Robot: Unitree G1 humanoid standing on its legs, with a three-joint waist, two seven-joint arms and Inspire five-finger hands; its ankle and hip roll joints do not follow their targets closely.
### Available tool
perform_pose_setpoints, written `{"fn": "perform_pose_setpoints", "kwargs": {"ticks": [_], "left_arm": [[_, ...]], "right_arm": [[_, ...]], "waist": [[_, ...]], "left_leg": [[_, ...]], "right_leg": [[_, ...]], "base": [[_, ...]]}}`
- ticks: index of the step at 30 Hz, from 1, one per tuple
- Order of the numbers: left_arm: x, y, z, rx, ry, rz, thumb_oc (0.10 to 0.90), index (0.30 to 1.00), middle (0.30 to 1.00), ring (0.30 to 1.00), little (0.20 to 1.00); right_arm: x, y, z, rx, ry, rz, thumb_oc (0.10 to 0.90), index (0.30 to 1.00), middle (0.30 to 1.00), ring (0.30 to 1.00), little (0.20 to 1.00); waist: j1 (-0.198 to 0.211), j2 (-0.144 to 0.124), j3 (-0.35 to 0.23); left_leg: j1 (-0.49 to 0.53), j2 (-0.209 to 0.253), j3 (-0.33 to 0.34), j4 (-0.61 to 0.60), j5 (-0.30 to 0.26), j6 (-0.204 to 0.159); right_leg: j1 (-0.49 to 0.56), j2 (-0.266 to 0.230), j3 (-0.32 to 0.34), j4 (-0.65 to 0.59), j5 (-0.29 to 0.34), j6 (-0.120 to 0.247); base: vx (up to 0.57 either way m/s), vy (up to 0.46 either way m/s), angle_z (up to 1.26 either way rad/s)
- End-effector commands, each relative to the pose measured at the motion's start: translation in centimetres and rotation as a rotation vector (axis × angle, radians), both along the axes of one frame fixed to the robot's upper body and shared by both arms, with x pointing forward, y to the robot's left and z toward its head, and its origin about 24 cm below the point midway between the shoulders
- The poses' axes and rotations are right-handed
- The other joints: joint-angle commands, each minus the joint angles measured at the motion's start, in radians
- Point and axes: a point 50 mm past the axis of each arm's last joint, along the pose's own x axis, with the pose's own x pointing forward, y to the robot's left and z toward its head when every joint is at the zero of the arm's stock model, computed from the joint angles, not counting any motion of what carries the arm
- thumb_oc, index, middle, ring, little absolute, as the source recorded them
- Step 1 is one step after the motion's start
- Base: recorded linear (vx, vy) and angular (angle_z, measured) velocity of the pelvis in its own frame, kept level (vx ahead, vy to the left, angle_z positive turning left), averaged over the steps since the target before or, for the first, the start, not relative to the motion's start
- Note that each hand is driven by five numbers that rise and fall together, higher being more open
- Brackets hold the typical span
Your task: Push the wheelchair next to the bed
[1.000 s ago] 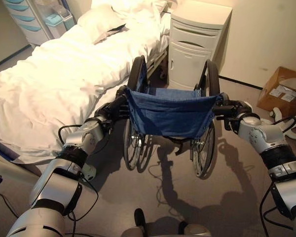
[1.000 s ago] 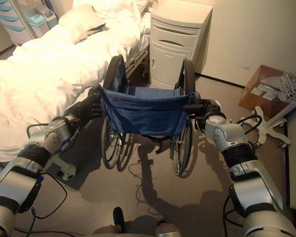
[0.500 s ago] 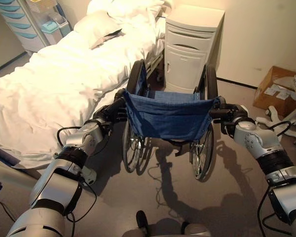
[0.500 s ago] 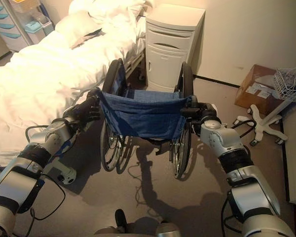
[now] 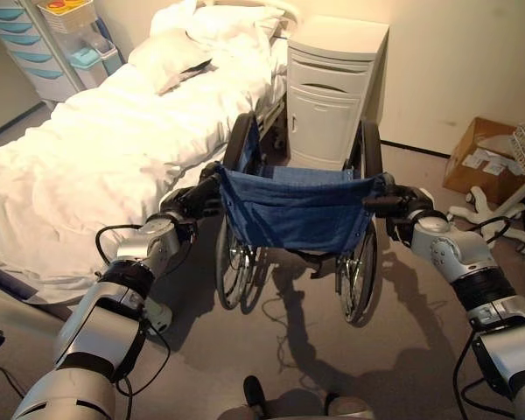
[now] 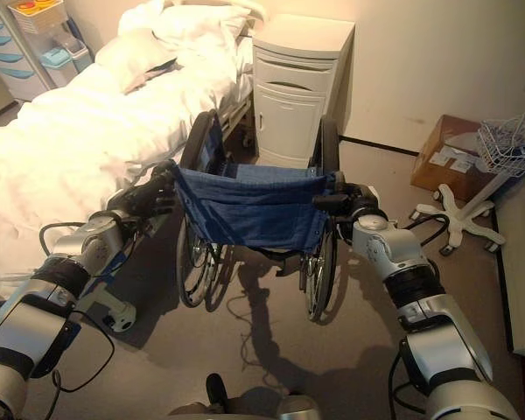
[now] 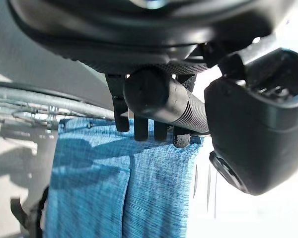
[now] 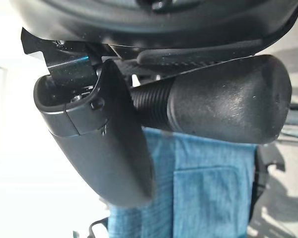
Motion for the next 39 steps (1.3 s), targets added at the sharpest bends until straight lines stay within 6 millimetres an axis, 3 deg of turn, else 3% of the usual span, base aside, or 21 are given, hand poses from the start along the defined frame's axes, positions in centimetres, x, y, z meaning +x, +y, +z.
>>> {"fn": "perform_pose_setpoints", "kwargs": {"ticks": [1,4,6,7,11,15,20,25,26,27,30,32,36,39], "left_arm": [[2.2,0.5,10.3,0.109,-0.392,-0.024,0.800,0.900,0.900,0.900,0.900],[1.6,1.5,11.3,0.171,-0.404,-0.041,0.800,0.900,0.900,0.900,0.900],[0.9,2.7,12.5,0.234,-0.412,-0.045,0.800,0.900,0.900,0.900,0.900],[0.8,3.0,12.7,0.270,-0.414,-0.042,0.800,0.900,0.900,0.900,0.900],[-0.7,6.3,15.6,0.522,-0.392,-0.005,0.800,0.900,0.900,0.900,0.900],[-2.4,9.2,17.8,0.700,-0.346,0.052,0.800,0.900,0.900,0.900,0.900],[-5.0,13.3,19.4,0.761,-0.256,0.168,0.800,0.900,0.900,0.900,0.900],[-7.0,16.1,20.8,0.829,-0.214,0.278,0.800,0.900,0.900,0.900,0.900],[-7.8,17.0,21.5,0.846,-0.210,0.307,0.800,0.900,0.900,0.900,0.900],[-7.9,17.1,21.6,0.848,-0.211,0.313,0.800,0.900,0.900,0.900,0.900],[-8.5,17.6,22.4,0.853,-0.225,0.334,0.800,0.900,0.900,0.900,0.900],[-8.7,17.7,22.3,0.843,-0.230,0.332,0.800,0.900,0.900,0.900,0.900],[-9.1,18.2,21.7,0.817,-0.229,0.326,0.800,0.900,0.900,0.900,0.900],[-9.2,18.3,21.2,0.769,-0.249,0.320,0.800,0.900,0.900,0.900,0.900]], "right_arm": [[0.9,3.0,2.4,0.084,-0.149,0.198,0.800,0.900,0.900,0.900,0.900],[0.6,-0.3,3.5,0.009,-0.127,0.166,0.800,0.900,0.900,0.900,0.900],[0.3,-3.7,5.5,-0.156,-0.109,0.161,0.800,0.900,0.900,0.900,0.900],[0.2,-4.4,6.0,-0.210,-0.101,0.166,0.800,0.900,0.900,0.900,0.900],[-1.5,-9.7,10.6,-0.491,-0.018,0.171,0.800,0.900,0.900,0.900,0.900],[-3.4,-12.6,13.1,-0.576,0.032,0.148,0.800,0.900,0.900,0.900,0.900],[-5.9,-16.0,15.1,-0.597,0.038,0.025,0.800,0.900,0.900,0.900,0.900],[-7.9,-18.5,17.6,-0.656,0.031,-0.092,0.800,0.900,0.900,0.900,0.900],[-8.8,-19.3,19.5,-0.741,0.014,-0.147,0.800,0.900,0.900,0.900,0.900],[-8.9,-19.4,19.9,-0.762,0.009,-0.161,0.800,0.900,0.900,0.900,0.900],[-10.7,-20.2,23.9,-0.968,-0.013,-0.289,0.800,0.900,0.900,0.900,0.900],[-11.3,-20.2,25.4,-1.012,-0.023,-0.317,0.800,0.900,0.900,0.900,0.900],[-11.8,-20.0,26.9,-1.104,0.004,-0.333,0.800,0.900,0.900,0.900,0.900],[-11.6,-19.7,26.8,-1.089,-0.001,-0.313,0.800,0.900,0.900,0.900,0.900]], "waist": [[0.075,0.025,-0.069],[0.084,0.019,-0.074],[0.092,0.011,-0.083],[0.094,0.009,-0.086],[0.103,-0.010,-0.101],[0.105,-0.018,-0.105],[0.107,-0.024,-0.112],[0.110,-0.030,-0.121],[0.112,-0.035,-0.126],[0.112,-0.035,-0.126],[0.116,-0.045,-0.135],[0.116,-0.049,-0.140],[0.112,-0.053,-0.148],[0.104,-0.048,-0.152]], "left_leg": [[0.079,-0.103,0.053,0.090,-0.240,0.003],[0.086,-0.100,0.048,0.078,-0.234,-0.003],[0.094,-0.097,0.047,0.063,-0.231,-0.007],[0.096,-0.095,0.048,0.057,-0.229,-0.008],[0.105,-0.084,0.056,0.031,-0.217,-0.016],[0.109,-0.075,0.055,0.012,-0.205,-0.021],[0.109,-0.067,0.049,0.003,-0.206,-0.027],[0.111,-0.064,0.046,0.003,-0.209,-0.032],[0.113,-0.063,0.046,0.003,-0.211,-0.033],[0.113,-0.063,0.046,0.003,-0.211,-0.033],[0.115,-0.062,0.043,0.003,-0.214,-0.034],[0.116,-0.062,0.041,0.003,-0.216,-0.033],[0.121,-0.058,0.044,0.003,-0.217,-0.034],[0.124,-0.056,0.045,0.003,-0.218,-0.034]], "right_leg": [[-0.133,-0.046,-0.048,0.088,0.056,0.007],[-0.121,-0.040,-0.057,0.078,0.056,0.006],[-0.113,-0.032,-0.067,0.066,0.057,0.005],[-0.112,-0.030,-0.070,0.063,0.057,0.005],[-0.098,-0.015,-0.087,0.045,0.057,0.001],[-0.086,0.001,-0.095,0.032,0.056,-0.005],[-0.075,0.018,-0.097,0.013,0.054,-0.010],[-0.063,0.030,-0.100,0.000,0.051,-0.014],[-0.059,0.036,-0.100,-0.006,0.049,-0.016],[-0.059,0.036,-0.099,-0.007,0.049,-0.017],[-0.056,0.046,-0.092,-0.010,0.043,-0.019],[-0.056,0.050,-0.087,-0.009,0.040,-0.020],[-0.051,0.056,-0.086,-0.009,0.034,-0.022],[-0.049,0.063,-0.081,-0.003,0.026,-0.026]], "base": [[-0.06,-0.040,0.04],[-0.05,-0.059,0.11],[-0.05,-0.079,0.11],[-0.05,-0.082,0.06],[-0.06,-0.091,0.18],[-0.06,-0.076,0.09],[-0.04,-0.062,0.26],[-0.01,-0.054,0.11],[-0.01,-0.044,-0.02],[-0.01,-0.055,0.02],[0.00,-0.039,0.09],[0.01,-0.043,0.05],[0.01,-0.022,-0.02],[0.02,-0.029,-0.09]]}}
